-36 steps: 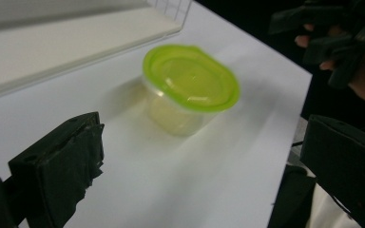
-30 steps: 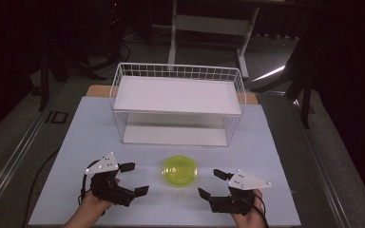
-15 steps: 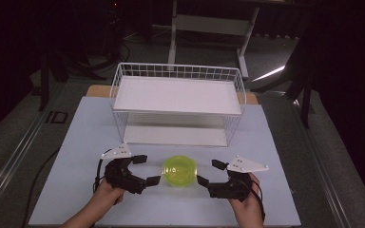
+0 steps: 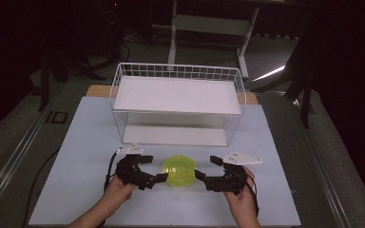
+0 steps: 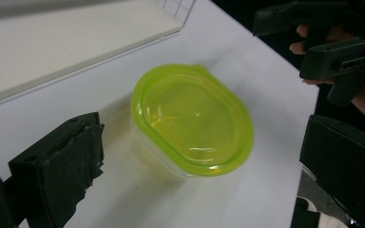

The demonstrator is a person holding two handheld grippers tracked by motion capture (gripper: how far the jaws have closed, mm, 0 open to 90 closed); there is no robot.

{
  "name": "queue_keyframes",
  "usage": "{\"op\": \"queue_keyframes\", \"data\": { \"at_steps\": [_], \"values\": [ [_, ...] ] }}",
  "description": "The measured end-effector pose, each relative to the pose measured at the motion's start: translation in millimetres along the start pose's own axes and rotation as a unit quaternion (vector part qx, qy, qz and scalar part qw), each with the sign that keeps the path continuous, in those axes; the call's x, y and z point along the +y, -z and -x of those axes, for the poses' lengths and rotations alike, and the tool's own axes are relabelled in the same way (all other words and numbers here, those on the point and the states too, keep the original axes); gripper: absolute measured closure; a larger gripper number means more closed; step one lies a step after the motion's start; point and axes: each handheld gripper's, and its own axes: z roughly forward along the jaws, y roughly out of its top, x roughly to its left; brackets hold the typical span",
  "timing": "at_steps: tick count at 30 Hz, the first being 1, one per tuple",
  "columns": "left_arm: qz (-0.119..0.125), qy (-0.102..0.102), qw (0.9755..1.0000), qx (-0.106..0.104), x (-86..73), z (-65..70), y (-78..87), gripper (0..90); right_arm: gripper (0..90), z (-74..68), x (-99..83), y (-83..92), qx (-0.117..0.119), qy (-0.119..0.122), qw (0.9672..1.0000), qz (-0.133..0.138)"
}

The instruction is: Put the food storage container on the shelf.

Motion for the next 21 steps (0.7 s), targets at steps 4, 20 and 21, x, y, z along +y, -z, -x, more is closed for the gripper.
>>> {"op": "queue_keyframes", "data": {
  "at_steps": [4, 20, 21],
  "values": [
    [-0.008, 0.000, 1.0000, 0.003, 2.8, 1.0, -7.4, 1.5, 16.4, 3.2, 0.3, -8.5, 0.009, -0.018, 0.9998, -0.009],
    [-0.043, 0.042, 0.9968, 0.052, 1.3, -12.7, -24.5, 13.8, 23.8, 11.5, -13.8, -38.3, 0.018, -0.131, 0.9899, -0.050],
    [-0.046, 0.046, 0.9965, 0.052, 0.9, -13.3, -25.5, 15.4, 25.7, 12.1, -14.6, -39.2, 0.017, -0.137, 0.9889, -0.055]
  ]
}}
